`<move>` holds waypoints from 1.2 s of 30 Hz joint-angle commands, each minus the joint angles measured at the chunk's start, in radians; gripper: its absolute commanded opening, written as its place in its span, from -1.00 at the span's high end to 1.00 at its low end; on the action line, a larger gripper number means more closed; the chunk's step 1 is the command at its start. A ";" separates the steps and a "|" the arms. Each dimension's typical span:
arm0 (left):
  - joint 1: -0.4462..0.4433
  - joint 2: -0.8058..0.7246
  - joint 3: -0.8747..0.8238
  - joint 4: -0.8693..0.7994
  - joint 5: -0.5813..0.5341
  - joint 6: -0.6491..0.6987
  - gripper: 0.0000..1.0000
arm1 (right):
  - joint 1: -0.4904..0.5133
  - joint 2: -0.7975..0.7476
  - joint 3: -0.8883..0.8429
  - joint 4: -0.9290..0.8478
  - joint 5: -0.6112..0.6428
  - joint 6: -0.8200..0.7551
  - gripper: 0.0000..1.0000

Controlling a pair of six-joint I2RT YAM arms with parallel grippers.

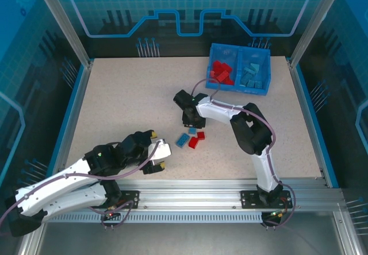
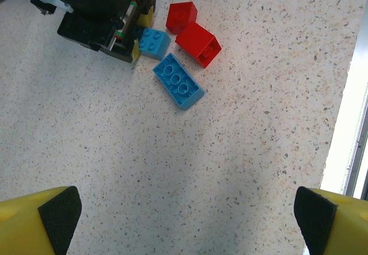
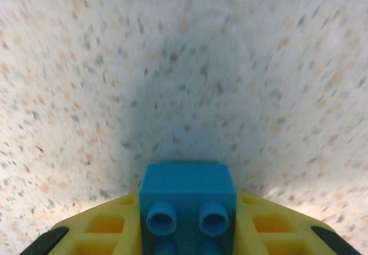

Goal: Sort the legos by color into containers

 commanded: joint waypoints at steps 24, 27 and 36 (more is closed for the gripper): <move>0.035 -0.362 -0.065 0.238 0.090 -0.042 -0.98 | -0.581 -0.289 -0.024 0.212 0.421 -0.318 0.47; 0.049 -0.379 -0.073 0.253 0.082 -0.047 -0.97 | -0.633 -0.120 0.151 0.143 0.379 -0.297 0.47; 0.077 -0.352 -0.084 0.259 0.056 -0.044 -0.98 | -0.669 0.279 0.696 -0.103 0.341 -0.334 0.13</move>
